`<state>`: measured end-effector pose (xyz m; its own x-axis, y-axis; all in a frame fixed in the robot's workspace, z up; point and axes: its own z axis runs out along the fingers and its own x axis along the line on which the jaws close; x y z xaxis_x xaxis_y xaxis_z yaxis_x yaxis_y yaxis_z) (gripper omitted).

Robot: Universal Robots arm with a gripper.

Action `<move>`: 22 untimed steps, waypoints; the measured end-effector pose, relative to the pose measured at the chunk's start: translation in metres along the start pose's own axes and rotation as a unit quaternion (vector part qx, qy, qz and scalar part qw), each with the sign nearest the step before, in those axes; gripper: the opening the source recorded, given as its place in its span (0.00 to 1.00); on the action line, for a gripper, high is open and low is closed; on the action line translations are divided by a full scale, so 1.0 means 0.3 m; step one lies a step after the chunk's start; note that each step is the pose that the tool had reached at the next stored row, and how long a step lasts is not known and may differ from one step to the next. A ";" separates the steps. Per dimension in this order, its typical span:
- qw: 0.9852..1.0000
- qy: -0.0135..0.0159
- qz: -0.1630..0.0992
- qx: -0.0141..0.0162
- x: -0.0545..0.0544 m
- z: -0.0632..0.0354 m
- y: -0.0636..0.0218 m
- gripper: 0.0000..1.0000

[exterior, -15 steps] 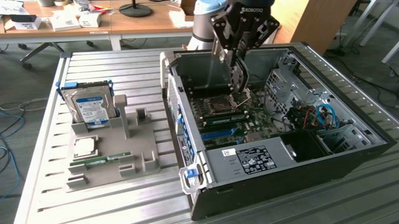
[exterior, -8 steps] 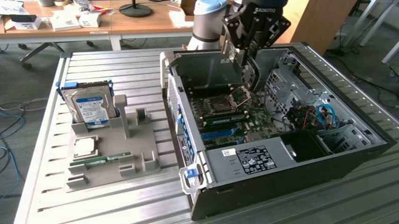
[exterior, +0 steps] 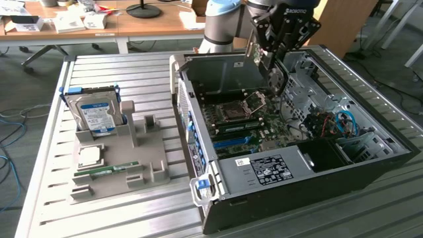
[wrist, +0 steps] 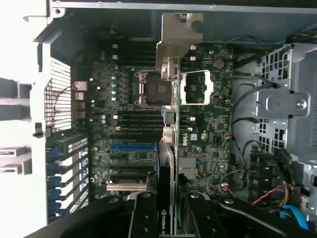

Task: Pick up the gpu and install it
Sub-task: 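Pick up the gpu and move the gpu toward the slot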

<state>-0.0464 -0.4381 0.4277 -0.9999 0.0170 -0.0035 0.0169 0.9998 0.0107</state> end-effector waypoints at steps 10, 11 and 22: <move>1.000 0.000 0.000 0.000 -0.093 0.000 0.002 0.26; 1.000 0.000 0.000 0.000 -0.101 0.000 0.002 0.26; 1.000 0.000 0.000 0.000 -0.132 0.000 0.002 0.26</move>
<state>-0.0069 -0.4381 0.4277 -0.9999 0.0169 -0.0035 0.0169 0.9998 0.0106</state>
